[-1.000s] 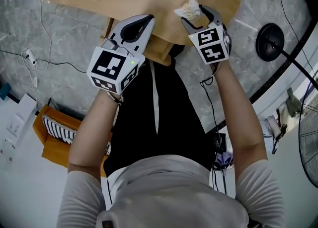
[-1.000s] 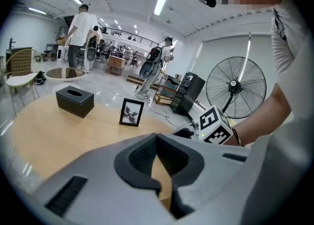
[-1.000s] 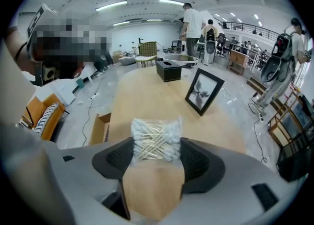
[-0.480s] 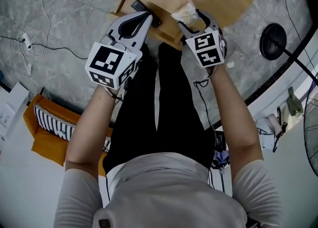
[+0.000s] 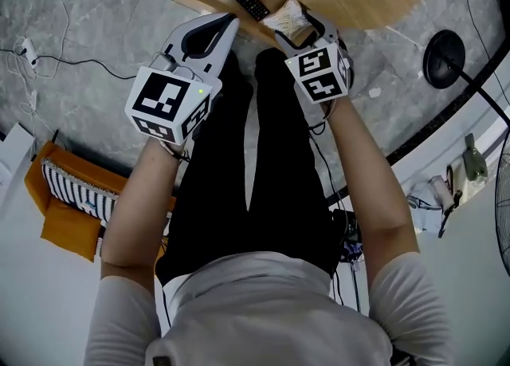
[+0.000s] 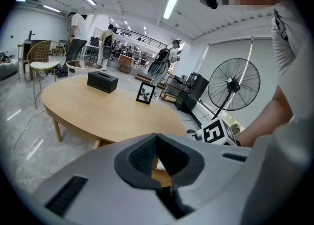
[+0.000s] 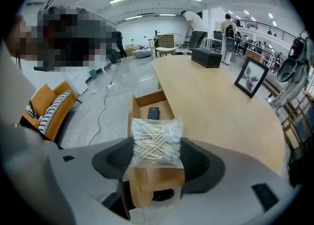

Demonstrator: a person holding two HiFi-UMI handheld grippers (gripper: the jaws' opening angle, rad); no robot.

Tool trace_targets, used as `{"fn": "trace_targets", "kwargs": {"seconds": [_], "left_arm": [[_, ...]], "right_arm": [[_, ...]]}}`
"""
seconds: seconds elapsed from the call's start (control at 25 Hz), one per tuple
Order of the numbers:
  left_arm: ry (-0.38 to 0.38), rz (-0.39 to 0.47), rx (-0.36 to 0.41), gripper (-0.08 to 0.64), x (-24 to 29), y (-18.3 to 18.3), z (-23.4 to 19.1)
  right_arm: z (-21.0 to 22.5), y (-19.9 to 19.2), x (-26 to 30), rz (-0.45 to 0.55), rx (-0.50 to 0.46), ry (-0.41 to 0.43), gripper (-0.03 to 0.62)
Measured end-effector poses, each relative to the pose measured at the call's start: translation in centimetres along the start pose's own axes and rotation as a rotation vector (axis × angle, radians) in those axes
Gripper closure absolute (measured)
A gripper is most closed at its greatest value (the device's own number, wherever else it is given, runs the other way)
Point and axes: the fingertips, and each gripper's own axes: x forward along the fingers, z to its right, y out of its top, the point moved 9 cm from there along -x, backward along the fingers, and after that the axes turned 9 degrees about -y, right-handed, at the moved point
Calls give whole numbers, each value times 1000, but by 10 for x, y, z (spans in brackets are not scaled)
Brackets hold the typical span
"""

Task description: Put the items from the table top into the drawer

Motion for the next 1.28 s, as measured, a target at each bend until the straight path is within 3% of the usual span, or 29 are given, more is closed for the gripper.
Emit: {"fn": "trace_targets", "kwargs": {"seconds": [0.32, 0.68, 1.04, 1.28], "left_arm": [[17, 9, -51, 551, 12, -36, -20], [7, -9, -60, 551, 25, -48, -22], [11, -1, -49, 551, 19, -26, -14], [17, 31, -9, 551, -2, 14, -2]], "right_arm": [[-16, -21, 40, -30, -64, 14, 287], [-10, -31, 57, -57, -40, 8, 286], [-3, -20, 34, -46, -12, 3, 287], [4, 16, -14, 29, 24, 5, 290]]}}
